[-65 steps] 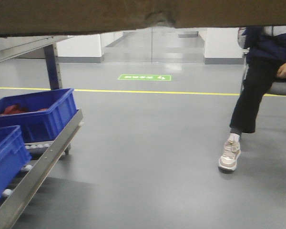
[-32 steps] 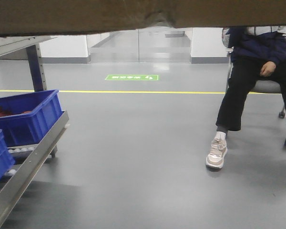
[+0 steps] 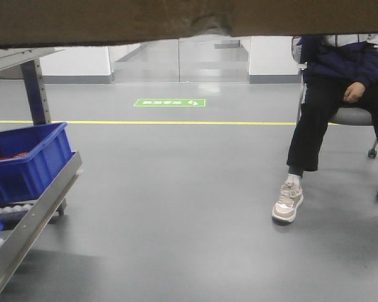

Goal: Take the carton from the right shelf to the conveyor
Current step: 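Hold the carton with both grippers while driving toward the conveyor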

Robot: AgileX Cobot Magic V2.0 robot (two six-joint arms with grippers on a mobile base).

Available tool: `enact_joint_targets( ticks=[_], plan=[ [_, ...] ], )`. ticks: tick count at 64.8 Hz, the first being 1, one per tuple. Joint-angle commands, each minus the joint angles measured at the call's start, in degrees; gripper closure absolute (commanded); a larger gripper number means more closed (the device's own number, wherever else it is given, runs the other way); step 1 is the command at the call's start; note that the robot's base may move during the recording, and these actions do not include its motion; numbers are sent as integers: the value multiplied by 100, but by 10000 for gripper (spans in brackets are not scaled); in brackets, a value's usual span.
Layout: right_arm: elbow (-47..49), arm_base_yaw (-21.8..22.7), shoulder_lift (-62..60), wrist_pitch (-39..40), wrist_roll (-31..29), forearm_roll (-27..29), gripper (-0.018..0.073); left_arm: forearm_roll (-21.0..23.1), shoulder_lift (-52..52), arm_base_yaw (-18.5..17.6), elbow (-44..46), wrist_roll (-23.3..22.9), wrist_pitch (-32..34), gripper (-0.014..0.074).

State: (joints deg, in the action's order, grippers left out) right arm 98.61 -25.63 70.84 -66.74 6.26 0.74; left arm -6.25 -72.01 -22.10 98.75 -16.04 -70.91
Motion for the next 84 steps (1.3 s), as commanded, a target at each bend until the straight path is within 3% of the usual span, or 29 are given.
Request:
enact_joint_targets(
  ticks=[1, 84],
  plan=[
    [10, 31, -64, 274, -74, -251, 627, 55, 104, -32, 30, 47, 94, 603],
    [10, 31, -64, 283, -74, -241, 627, 55, 104, -32, 30, 47, 94, 603]
  ],
)
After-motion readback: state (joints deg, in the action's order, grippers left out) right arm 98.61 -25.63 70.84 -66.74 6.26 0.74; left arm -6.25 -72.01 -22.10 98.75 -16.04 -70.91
